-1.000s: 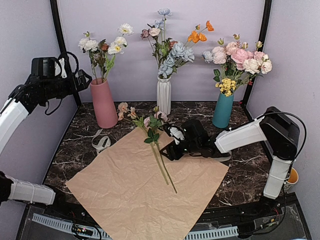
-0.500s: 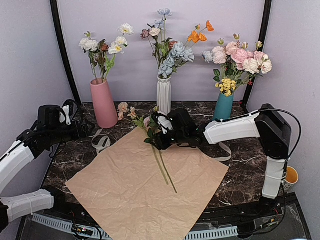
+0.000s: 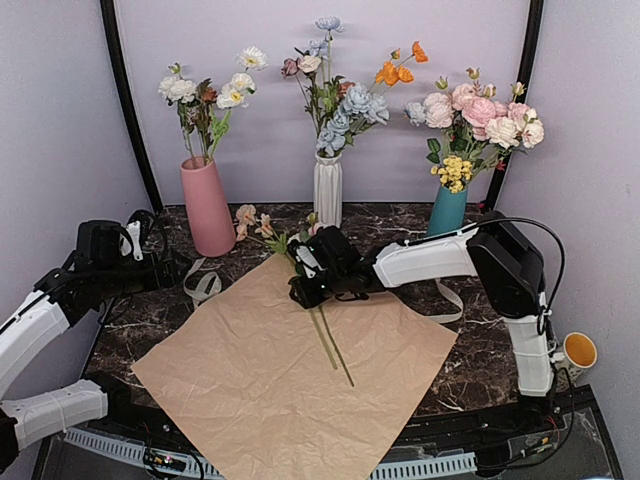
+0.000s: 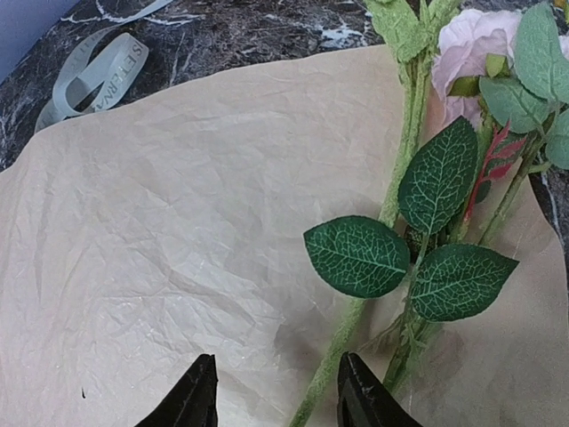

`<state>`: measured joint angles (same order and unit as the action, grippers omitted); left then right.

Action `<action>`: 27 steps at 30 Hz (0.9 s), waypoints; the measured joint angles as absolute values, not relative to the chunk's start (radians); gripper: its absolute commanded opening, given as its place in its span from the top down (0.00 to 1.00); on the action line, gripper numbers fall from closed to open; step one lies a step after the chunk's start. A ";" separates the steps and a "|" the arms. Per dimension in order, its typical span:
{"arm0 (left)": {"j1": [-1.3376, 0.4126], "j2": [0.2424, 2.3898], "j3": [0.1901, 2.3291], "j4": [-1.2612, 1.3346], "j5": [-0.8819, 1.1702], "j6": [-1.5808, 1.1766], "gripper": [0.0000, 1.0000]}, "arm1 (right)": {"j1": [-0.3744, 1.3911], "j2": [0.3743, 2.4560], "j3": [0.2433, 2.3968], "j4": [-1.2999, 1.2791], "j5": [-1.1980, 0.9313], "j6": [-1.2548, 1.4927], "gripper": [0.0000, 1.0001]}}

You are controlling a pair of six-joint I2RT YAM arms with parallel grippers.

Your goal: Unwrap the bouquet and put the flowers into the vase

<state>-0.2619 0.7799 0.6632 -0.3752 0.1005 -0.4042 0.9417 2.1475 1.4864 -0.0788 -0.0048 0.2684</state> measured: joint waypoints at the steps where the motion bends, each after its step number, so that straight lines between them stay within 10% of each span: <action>1: -0.262 0.767 0.663 -0.379 0.106 -0.404 0.01 | 0.944 2.153 1.491 -0.088 0.002 0.267 0.57; 12: -0.262 0.690 0.649 -0.377 0.116 -0.400 0.01 | 0.950 2.228 1.551 -0.158 0.065 0.259 0.70; 20: -0.262 0.692 0.648 -0.376 0.116 -0.400 0.02 | 0.959 2.252 1.582 -0.170 0.087 0.252 0.99; 27: -0.262 0.686 0.646 -0.376 0.116 -0.400 0.02 | 0.960 2.273 1.640 -0.205 0.094 0.279 1.00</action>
<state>-0.2619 0.6857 0.6460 -0.3759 0.1158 -0.3996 0.9600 2.2726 1.6402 -0.2047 0.0944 0.2794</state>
